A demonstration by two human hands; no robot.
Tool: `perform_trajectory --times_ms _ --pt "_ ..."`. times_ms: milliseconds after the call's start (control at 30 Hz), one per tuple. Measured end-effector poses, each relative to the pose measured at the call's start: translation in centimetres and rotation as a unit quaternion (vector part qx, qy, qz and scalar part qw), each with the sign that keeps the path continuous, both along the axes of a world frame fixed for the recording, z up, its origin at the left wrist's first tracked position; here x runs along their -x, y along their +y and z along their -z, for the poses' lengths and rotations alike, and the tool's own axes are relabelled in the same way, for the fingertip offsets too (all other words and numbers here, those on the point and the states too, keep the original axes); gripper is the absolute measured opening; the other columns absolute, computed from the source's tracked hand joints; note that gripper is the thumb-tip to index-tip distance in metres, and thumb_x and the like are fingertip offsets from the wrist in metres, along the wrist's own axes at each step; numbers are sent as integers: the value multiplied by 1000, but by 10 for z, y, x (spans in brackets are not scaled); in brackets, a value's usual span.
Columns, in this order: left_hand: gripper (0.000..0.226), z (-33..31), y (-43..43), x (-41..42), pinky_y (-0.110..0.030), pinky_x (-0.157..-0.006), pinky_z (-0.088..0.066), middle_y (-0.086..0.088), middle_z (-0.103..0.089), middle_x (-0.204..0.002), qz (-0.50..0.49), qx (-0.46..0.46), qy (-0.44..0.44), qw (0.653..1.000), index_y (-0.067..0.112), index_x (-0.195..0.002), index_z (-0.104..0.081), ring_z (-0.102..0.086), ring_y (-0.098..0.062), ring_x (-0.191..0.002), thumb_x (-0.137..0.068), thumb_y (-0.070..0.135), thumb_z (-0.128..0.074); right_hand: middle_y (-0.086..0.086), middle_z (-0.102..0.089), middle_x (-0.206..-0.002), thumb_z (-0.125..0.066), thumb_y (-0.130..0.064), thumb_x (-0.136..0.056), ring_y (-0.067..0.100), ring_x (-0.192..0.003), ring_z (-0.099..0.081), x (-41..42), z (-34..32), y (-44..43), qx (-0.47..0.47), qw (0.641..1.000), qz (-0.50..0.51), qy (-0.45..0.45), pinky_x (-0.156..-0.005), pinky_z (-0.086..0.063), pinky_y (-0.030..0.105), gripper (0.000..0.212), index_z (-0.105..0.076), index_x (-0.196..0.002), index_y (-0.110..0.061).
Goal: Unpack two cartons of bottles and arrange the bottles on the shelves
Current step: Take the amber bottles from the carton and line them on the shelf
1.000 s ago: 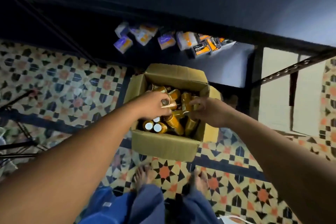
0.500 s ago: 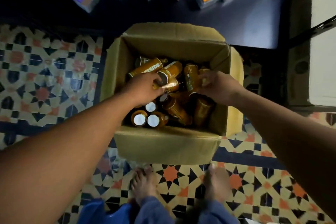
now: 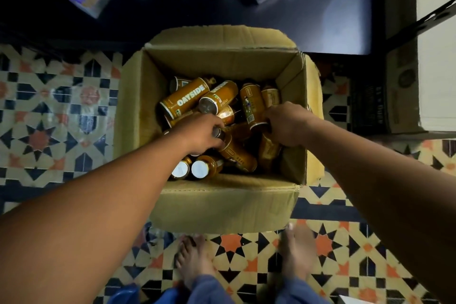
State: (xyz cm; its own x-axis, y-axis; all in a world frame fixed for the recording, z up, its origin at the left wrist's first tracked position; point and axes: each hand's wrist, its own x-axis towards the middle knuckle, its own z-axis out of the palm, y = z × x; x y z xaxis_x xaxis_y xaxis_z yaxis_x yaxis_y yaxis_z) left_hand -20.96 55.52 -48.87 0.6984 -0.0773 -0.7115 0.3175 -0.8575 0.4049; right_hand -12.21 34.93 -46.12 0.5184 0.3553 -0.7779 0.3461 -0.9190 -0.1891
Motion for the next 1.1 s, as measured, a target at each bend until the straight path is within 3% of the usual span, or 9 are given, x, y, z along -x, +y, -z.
perform_trajectory --times_ms 167,267,467,567,700,767,900,1000,1100 --pt "49 -1 5 8 -36 -85 -51 -5 -58 -133 -54 41 -25 997 38 -126 -62 -58 -24 -112 -81 43 -80 4 -65 -125 -79 -31 -87 23 -109 -61 7 1 0 -68 996 54 24 -79 -51 32 60 -56 -141 -20" --pt "50 -3 8 16 -37 -88 -51 -4 -56 -136 -58 50 -34 996 40 -127 -61 -57 -23 -115 -81 41 -81 6 -63 -132 -79 -33 -87 25 -119 -60 14 1 1 -93 991 87 35 -92 -52 34 67 -52 -147 -20" --pt "47 -4 9 20 -36 -90 -49 -2 -55 -139 -56 63 -44 995 37 -127 -61 -55 -22 -119 -83 37 -79 1 -60 -139 -80 -29 -87 22 -123 -59 37 23 -2 -160 965 189 89 -93 -54 34 73 -46 -150 -31" --pt "44 -7 11 20 -33 -84 -48 2 -57 -128 -52 64 -37 996 34 -125 -61 -56 -20 -113 -85 35 -78 -1 -58 -143 -78 -27 -89 22 -123 -59 49 36 -5 -174 965 188 59 -96 -54 35 74 -42 -153 -35" --pt "39 -9 11 19 -27 -69 -42 17 -51 -97 -39 68 -43 996 32 -121 -60 -54 -11 -93 -86 33 -77 1 -53 -150 -70 -28 -96 23 -131 -54 58 45 -4 -180 972 151 19 -104 -49 38 79 -25 -160 -37" --pt "39 -9 11 19 -26 -67 -41 15 -52 -98 -34 72 -44 996 33 -120 -59 -53 -9 -88 -86 33 -77 3 -50 -152 -68 -28 -97 24 -135 -50 57 48 -1 -182 975 128 1 -107 -45 38 79 -22 -161 -34" --pt "41 -8 14 19 -28 -72 -43 12 -50 -111 -22 77 -41 996 35 -123 -58 -53 -12 -98 -87 33 -77 4 -41 -154 -69 -28 -96 28 -137 -47 61 54 4 -177 980 87 -11 -109 -44 40 71 -34 -158 -29" --pt "41 -9 14 21 -28 -73 -43 12 -50 -114 -21 82 -44 995 34 -124 -59 -53 -12 -102 -87 33 -77 2 -49 -145 -75 -25 -91 25 -132 -51 65 56 2 -212 969 128 -11 -106 -45 36 61 -50 -146 -27" --pt "41 -11 13 24 -29 -79 -44 9 -54 -121 -16 89 -50 995 33 -125 -61 -52 -11 -105 -88 33 -75 0 -58 -139 -80 -23 -87 20 -128 -55 68 53 -3 -228 958 170 21 -99 -45 30 56 -52 -135 -28"
